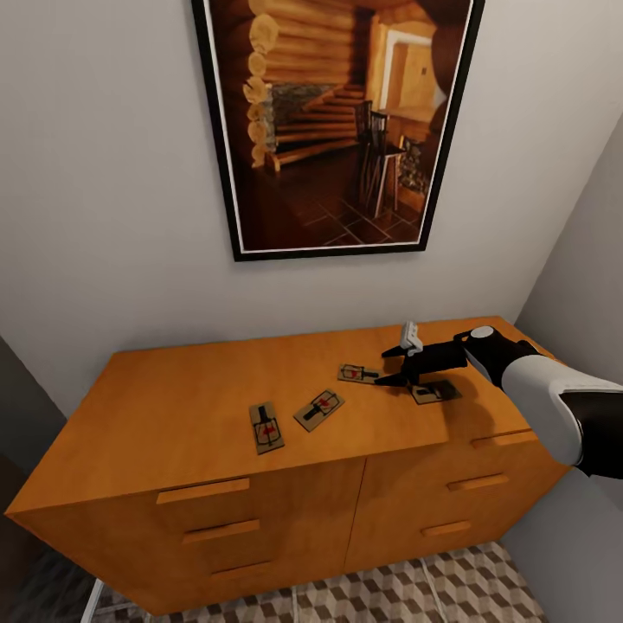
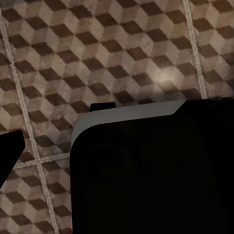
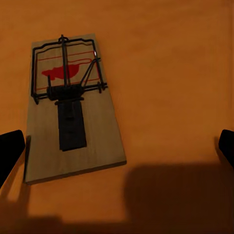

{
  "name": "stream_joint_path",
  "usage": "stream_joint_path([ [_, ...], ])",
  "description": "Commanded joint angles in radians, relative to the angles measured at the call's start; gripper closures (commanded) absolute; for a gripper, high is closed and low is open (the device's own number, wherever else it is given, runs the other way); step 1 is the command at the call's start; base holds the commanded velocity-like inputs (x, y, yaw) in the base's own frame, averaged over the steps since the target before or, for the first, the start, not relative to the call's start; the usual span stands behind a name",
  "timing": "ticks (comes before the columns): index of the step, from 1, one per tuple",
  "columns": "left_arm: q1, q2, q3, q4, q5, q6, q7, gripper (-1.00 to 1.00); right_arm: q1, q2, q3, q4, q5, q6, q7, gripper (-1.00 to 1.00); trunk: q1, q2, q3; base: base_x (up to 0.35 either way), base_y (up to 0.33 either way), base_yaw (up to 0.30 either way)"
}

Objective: Take the four mousetraps from the cabinet in the bathroom and place them on the bathroom floor. Make sure all four end up on the same floor surface, and ensure that at least two of them are either under or directly next to the same bathroom sink.

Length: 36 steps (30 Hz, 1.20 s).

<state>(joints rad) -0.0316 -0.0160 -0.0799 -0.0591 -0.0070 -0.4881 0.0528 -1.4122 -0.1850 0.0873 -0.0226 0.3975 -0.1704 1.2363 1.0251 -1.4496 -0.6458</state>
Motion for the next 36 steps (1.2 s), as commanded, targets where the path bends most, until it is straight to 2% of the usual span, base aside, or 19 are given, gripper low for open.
stream_joint_path([
  [1,-0.001,0.000,-0.008,0.001,-0.001,-0.003,0.006,-1.00,-0.001,0.000,0.008,0.000,-0.003,-0.009,0.000,-1.00,0.000,0.000,-0.001,0.000,0.000,0.000],
  [20,-0.001,-0.001,-0.008,0.001,-0.001,-0.004,0.006,-1.00,0.010,0.004,0.009,0.000,-0.003,-0.010,-0.002,-1.00,0.000,0.000,-0.002,0.000,0.000,0.000],
  [29,-0.001,-0.005,-0.008,0.001,-0.001,-0.004,0.006,-1.00,0.013,0.050,0.009,0.000,0.003,-0.011,-0.031,-1.00,0.000,0.000,-0.002,0.000,0.000,0.000],
  [36,-0.001,-0.005,-0.008,0.001,-0.001,-0.003,0.006,-1.00,0.013,0.063,0.010,0.000,0.005,-0.011,-0.049,-1.00,0.000,0.000,-0.002,0.000,0.000,0.000],
])
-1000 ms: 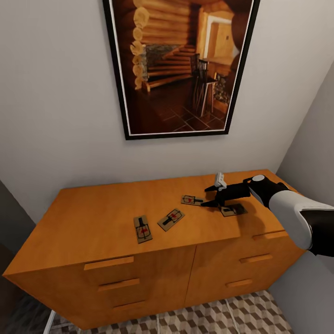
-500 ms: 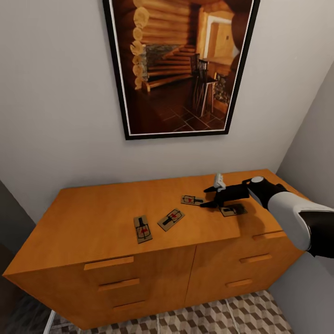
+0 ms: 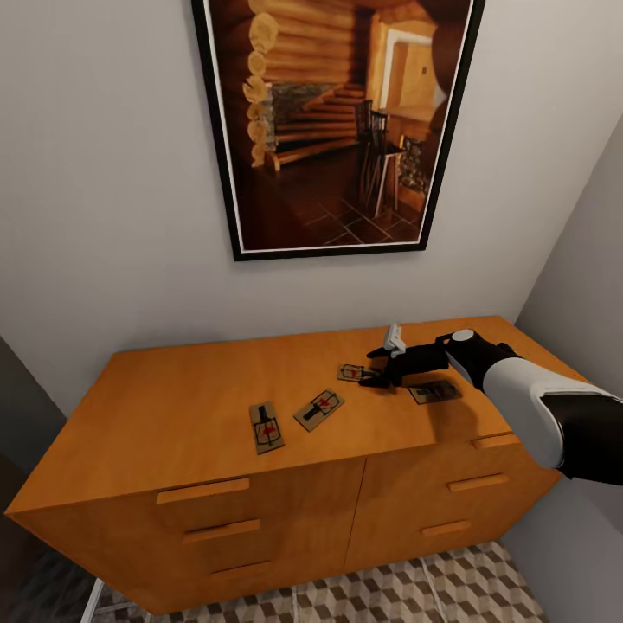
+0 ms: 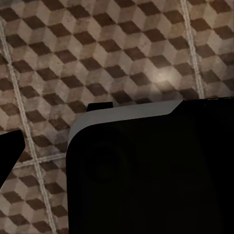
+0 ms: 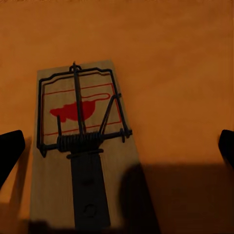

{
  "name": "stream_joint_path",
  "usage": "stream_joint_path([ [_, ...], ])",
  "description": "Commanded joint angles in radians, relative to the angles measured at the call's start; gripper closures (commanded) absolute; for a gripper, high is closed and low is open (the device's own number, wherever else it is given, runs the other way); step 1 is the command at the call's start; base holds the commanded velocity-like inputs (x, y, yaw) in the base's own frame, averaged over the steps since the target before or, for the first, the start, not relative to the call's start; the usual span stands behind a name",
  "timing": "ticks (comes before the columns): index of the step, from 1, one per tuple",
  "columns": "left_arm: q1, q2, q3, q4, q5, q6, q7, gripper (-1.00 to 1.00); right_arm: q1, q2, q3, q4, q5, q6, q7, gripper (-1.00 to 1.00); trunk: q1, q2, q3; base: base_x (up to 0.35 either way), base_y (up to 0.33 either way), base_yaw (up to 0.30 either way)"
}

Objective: Take the four mousetraps from the cabinet in the bathroom and place them on the bathroom floor. Make sure all four end up on the same floor surface, and ensure that at least two of them are either under or directly next to the same bathroom sink.

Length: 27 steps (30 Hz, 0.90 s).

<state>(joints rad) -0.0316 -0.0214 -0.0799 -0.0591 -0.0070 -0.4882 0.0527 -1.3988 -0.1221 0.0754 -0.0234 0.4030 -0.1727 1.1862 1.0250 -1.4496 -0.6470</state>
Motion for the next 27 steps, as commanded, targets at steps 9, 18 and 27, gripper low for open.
stream_joint_path([
  [9,-0.001,0.000,-0.008,0.001,-0.001,-0.004,0.006,-1.00,0.001,0.001,0.022,0.000,0.000,-0.010,-0.004,-1.00,0.000,0.000,-0.001,0.000,0.000,0.000],
  [18,-0.001,0.000,-0.008,0.001,-0.001,-0.004,0.006,-1.00,0.009,0.000,0.022,0.000,0.002,-0.010,-0.005,-1.00,0.000,0.000,-0.001,0.000,0.000,0.000],
  [27,-0.001,0.000,-0.008,0.001,-0.001,-0.004,0.006,-1.00,0.015,-0.001,0.022,0.000,0.002,-0.010,-0.026,1.00,0.000,0.000,-0.001,0.000,0.000,0.000],
])
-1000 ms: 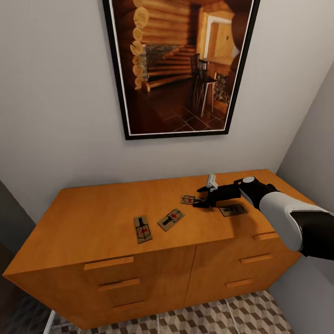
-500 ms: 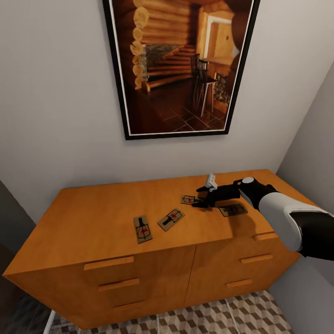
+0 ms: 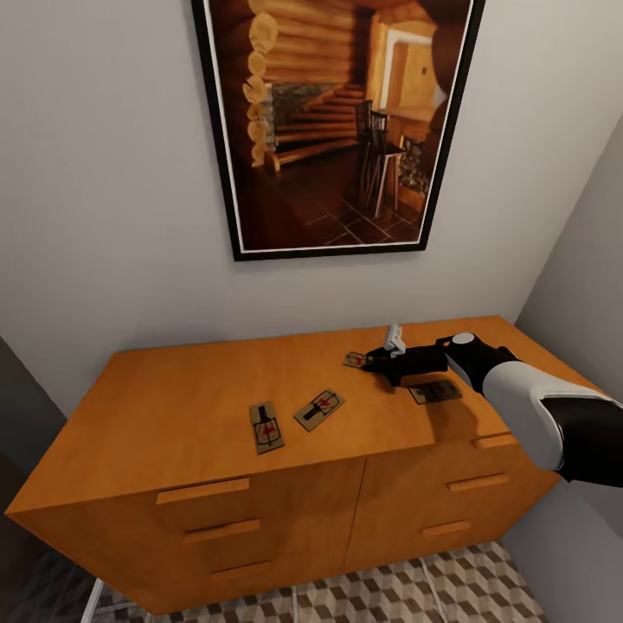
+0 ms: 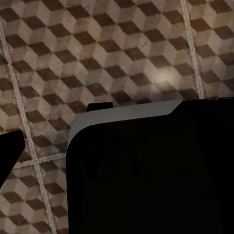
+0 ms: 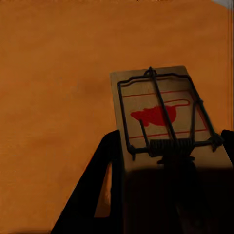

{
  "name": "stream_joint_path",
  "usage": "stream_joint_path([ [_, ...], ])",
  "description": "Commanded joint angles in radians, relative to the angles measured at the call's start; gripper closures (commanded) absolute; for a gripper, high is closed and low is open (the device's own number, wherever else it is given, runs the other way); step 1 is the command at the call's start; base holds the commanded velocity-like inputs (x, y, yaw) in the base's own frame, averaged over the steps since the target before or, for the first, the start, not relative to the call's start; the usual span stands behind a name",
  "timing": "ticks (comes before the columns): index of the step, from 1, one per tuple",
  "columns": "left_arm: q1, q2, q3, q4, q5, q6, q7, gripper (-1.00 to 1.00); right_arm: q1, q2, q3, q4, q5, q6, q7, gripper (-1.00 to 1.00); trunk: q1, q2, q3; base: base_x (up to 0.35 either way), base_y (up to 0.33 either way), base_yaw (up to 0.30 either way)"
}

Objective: Take the four mousetraps from the cabinet in the bathroom and place them on the bathroom floor. Make sure all four end up on the same floor surface, and ensure that at least two of them are either under or directly next to the same bathroom sink.

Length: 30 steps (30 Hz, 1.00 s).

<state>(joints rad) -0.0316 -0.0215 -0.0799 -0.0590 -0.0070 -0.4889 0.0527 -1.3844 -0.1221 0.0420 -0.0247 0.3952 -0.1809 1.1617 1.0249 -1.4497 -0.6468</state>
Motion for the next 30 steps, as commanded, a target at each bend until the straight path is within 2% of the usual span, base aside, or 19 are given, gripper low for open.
stream_joint_path([
  [1,-0.001,0.000,-0.008,0.001,-0.001,-0.003,0.006,-1.00,0.001,-0.001,0.055,0.002,0.010,-0.002,-0.003,1.00,0.000,0.000,-0.001,0.000,0.000,0.000],
  [21,-0.001,0.000,-0.008,0.001,-0.001,-0.003,0.006,-1.00,0.004,0.001,0.056,-0.006,0.010,0.003,-0.009,1.00,0.000,0.000,-0.001,0.000,0.000,0.000],
  [22,-0.001,0.000,-0.008,0.001,-0.001,-0.003,0.006,-1.00,0.004,0.000,0.052,-0.108,0.007,0.141,0.033,1.00,0.000,0.000,-0.001,0.000,0.000,0.000],
  [27,-0.001,0.000,-0.008,0.001,0.000,-0.002,0.006,-1.00,0.004,-0.001,0.052,-0.182,0.007,0.233,0.046,1.00,0.000,0.000,-0.001,0.000,0.000,0.000],
  [30,-0.001,0.000,-0.008,0.001,-0.001,-0.003,0.006,-1.00,0.004,-0.001,0.052,-0.199,0.007,0.260,0.048,1.00,0.000,0.000,-0.001,0.000,0.000,0.000],
])
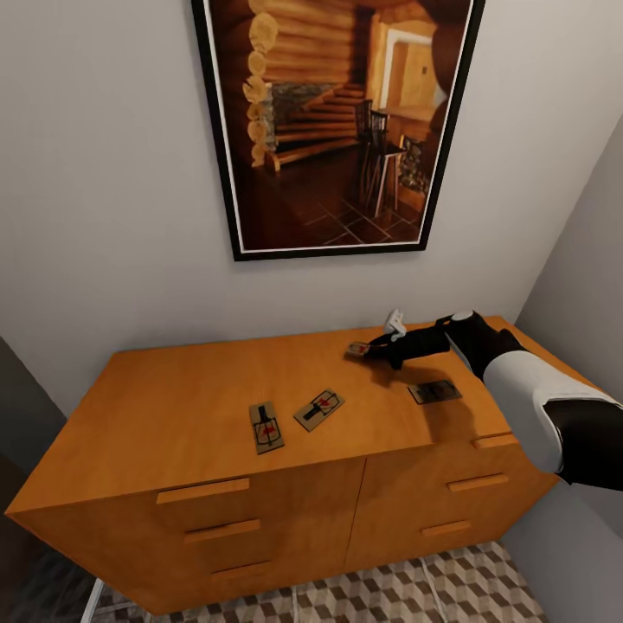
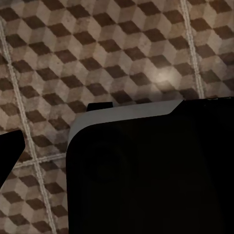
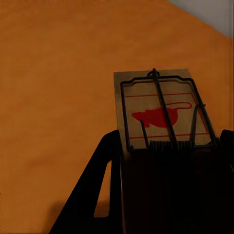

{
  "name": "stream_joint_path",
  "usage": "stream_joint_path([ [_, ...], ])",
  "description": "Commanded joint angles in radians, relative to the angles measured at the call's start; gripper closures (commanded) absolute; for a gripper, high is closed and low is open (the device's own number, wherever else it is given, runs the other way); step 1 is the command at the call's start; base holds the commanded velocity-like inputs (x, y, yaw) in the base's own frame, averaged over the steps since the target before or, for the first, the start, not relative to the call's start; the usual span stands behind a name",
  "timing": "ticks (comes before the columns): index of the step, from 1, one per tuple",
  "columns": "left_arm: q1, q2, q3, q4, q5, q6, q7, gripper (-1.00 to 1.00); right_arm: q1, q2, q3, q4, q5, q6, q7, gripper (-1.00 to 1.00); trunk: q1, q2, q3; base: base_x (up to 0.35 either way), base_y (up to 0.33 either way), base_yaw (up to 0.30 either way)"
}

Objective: Take the four mousetraps from the cabinet in the bathroom and place them on the bathroom floor. Make sure all four end up on the same floor surface, and ensure that at least two of them are either under or directly next to the same bathroom sink.

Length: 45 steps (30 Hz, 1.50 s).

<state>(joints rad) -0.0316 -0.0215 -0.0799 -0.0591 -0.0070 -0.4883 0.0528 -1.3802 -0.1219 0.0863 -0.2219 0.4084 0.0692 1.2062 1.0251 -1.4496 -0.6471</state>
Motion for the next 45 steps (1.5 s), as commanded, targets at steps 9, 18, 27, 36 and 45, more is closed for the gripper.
stream_joint_path([
  [9,-0.001,0.000,-0.008,0.001,-0.001,-0.003,0.006,-1.00,0.000,0.001,0.008,-0.014,-0.006,0.051,0.006,1.00,0.000,0.000,-0.001,0.000,0.000,0.000],
  [18,-0.001,0.000,-0.008,0.001,-0.001,-0.004,0.006,-1.00,0.000,0.002,0.008,-0.061,-0.006,0.133,0.005,1.00,0.000,0.000,-0.001,0.000,0.000,0.000],
  [27,-0.001,0.000,-0.008,0.001,-0.001,-0.004,0.006,-1.00,0.000,0.001,0.010,-0.142,-0.006,0.269,0.005,1.00,0.000,0.000,-0.001,0.000,0.000,0.000],
  [36,-0.001,0.000,-0.008,0.001,-0.001,-0.004,0.006,-1.00,0.000,0.000,0.011,-0.150,-0.005,0.332,0.005,1.00,0.000,0.000,-0.001,-0.189,0.000,0.000],
  [45,-0.001,0.001,-0.008,0.001,-0.001,-0.004,0.006,-1.00,0.000,0.002,0.012,-0.151,-0.005,0.369,0.005,1.00,0.000,0.000,-0.001,-0.329,0.000,0.000],
])
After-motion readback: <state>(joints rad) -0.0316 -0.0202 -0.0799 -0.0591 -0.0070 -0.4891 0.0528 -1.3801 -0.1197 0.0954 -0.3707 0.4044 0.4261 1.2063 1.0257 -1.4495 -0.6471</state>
